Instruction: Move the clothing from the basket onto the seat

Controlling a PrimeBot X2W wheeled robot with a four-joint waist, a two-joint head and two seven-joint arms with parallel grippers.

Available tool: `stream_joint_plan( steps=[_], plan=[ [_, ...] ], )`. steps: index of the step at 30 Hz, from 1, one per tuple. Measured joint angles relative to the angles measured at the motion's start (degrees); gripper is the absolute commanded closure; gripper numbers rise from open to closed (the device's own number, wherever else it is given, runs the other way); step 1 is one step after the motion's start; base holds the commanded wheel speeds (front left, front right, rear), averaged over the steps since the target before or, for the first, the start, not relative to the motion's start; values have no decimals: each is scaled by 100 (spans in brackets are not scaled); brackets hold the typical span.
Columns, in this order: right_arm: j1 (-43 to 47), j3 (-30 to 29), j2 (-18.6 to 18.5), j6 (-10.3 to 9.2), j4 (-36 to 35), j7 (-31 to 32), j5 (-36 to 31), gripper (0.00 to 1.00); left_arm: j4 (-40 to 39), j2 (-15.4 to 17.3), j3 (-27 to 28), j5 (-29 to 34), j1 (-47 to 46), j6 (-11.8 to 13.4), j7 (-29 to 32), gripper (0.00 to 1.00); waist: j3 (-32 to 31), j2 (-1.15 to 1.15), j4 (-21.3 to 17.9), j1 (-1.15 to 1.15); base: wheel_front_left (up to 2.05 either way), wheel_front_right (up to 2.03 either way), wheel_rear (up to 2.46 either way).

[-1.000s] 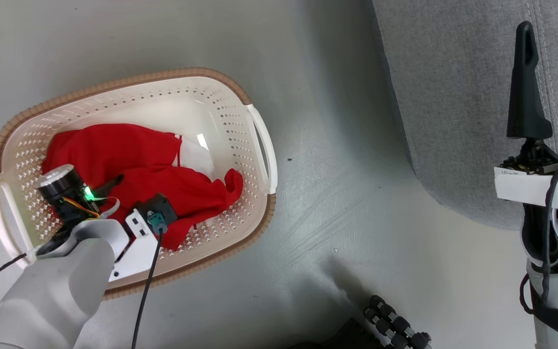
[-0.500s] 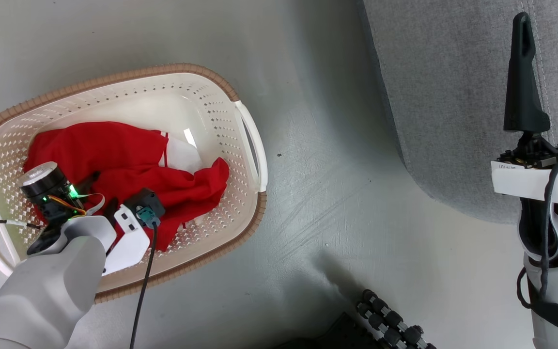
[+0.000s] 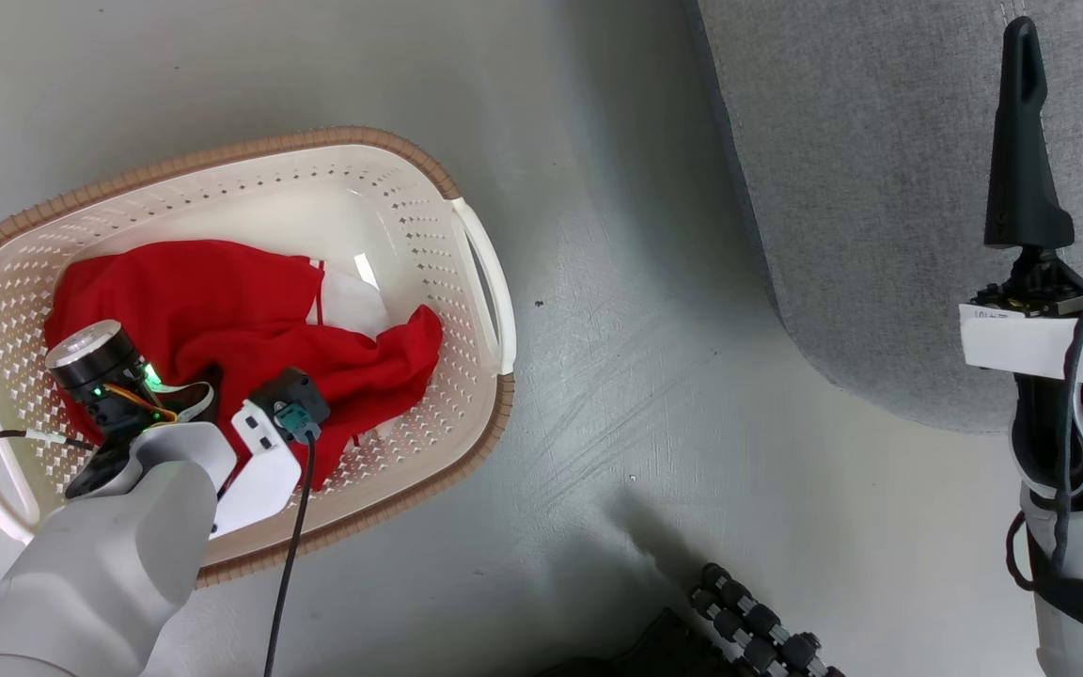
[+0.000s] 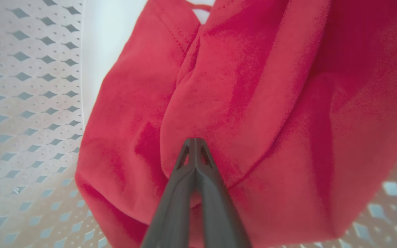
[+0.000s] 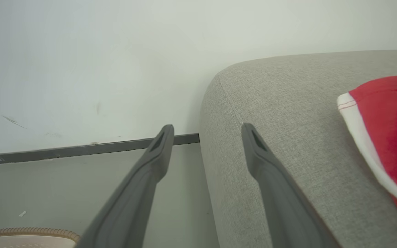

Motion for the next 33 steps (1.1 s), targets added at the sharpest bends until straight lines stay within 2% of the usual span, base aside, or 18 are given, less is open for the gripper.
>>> stream_joint_plan(
  steps=[10, 17, 27, 28, 30, 33],
  plan=[
    [-11, -141, 0, 0, 29, 0, 1, 0, -310, -201, 278, -338, -90, 226, -452, 100, -84, 0, 119, 0, 0, 0, 0],
    [-15, -176, 0, 0, 33, 0, 47, 0, -530, -189, 468, -571, -81, 370, -790, 100, -146, 0, 283, 0, 0, 0, 0],
    [-42, -238, -1, 0, 45, 0, -74, 0, -955, -247, 805, -942, 108, 713, -1321, 100, -332, 0, 527, 0, 0, 0, 0],
    [-72, -242, -1, 0, 45, -1, -91, 0, -1015, -265, 846, -976, 130, 748, -1378, 96, -356, 0, 550, 0, 0, 0, 0],
    [-142, -244, -3, 0, 44, -1, -126, 0, -1131, -304, 896, -1018, 174, 834, -1484, 75, -406, 0, 598, 0, 0, 0, 0],
    [-145, -240, -4, 0, 44, -1, -168, 0, -1323, -349, 973, -1060, 196, 946, -1647, 27, -490, 0, 675, 0, 0, 0, 0]
  ],
)
